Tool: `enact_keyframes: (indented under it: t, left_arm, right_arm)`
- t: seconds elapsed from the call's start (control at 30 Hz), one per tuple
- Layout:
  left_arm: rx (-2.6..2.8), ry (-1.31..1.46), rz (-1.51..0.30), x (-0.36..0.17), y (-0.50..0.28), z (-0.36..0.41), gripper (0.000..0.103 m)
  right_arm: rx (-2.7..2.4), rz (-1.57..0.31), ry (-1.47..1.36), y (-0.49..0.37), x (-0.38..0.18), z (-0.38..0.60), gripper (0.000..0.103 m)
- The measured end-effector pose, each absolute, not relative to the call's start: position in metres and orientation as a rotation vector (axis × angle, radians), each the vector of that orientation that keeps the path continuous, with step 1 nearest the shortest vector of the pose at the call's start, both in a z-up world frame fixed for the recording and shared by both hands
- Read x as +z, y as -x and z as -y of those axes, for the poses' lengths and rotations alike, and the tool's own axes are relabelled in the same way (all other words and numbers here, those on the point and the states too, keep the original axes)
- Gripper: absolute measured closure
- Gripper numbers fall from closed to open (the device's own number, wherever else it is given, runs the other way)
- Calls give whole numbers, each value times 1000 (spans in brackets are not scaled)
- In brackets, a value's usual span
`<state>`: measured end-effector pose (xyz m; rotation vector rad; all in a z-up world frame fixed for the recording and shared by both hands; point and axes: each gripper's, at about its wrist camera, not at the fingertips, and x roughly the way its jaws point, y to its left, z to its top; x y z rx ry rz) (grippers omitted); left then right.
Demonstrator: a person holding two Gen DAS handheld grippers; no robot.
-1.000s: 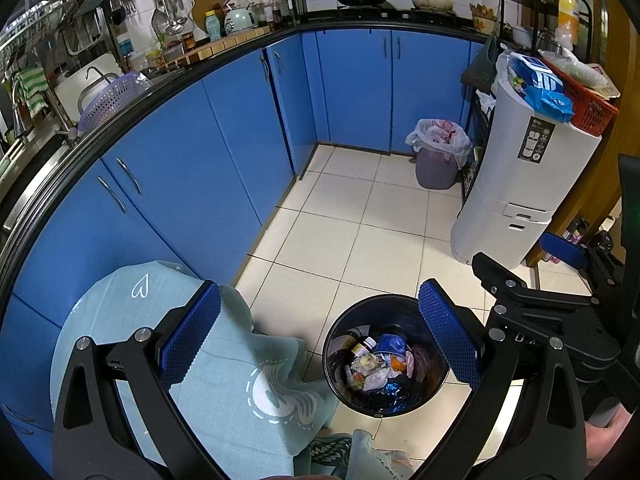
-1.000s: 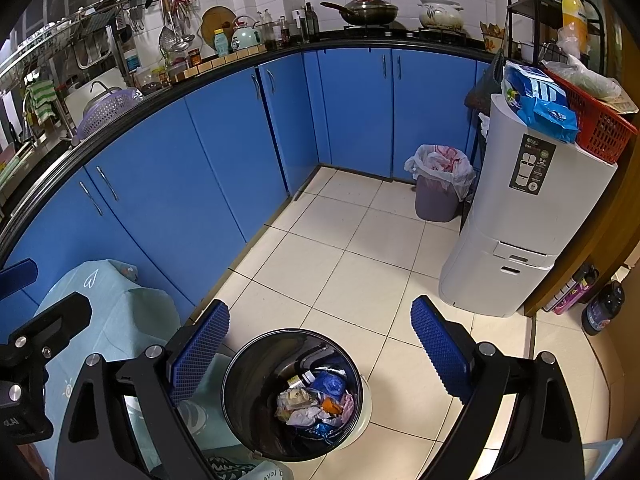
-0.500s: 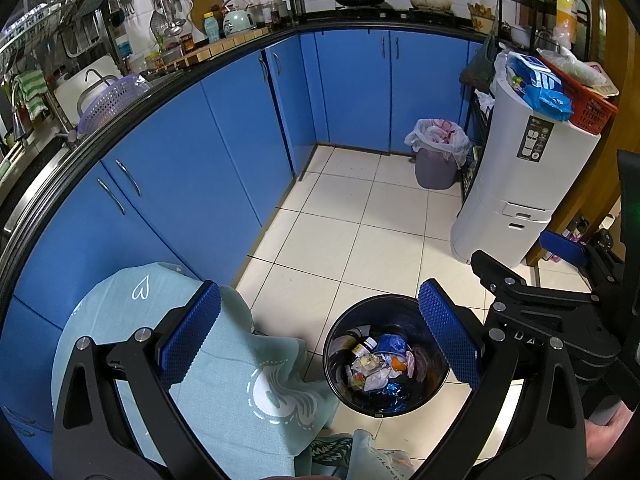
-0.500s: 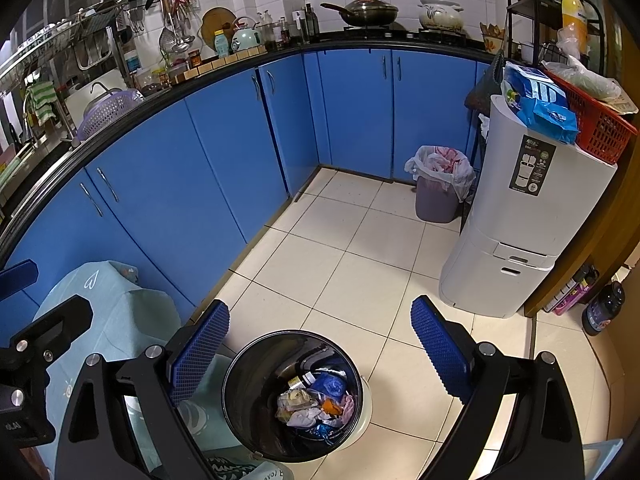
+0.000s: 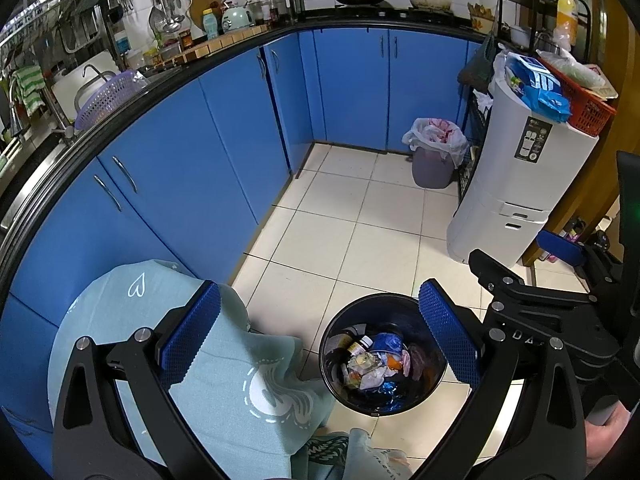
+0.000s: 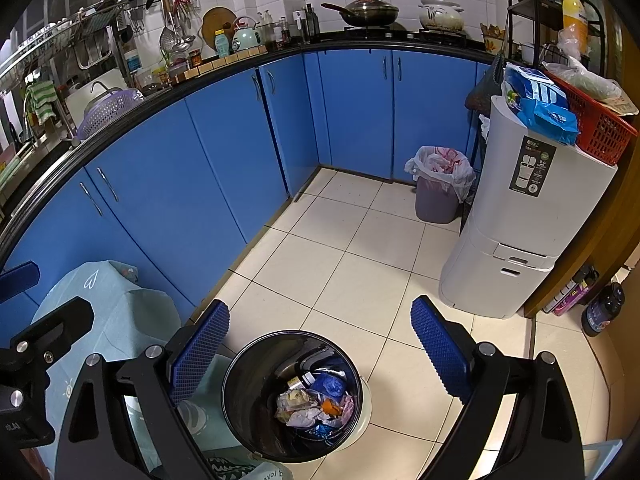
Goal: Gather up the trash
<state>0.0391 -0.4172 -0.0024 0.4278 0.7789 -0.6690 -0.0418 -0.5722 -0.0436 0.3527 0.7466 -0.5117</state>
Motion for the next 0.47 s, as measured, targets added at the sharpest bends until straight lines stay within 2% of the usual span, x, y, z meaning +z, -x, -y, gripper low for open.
enact_keyframes:
  t: [0.47]
  left_arm:
    - [-669, -434, -789, -3, -39, 416, 4]
  right_arm:
    - [-508, -751, -351, 41, -43, 574, 13]
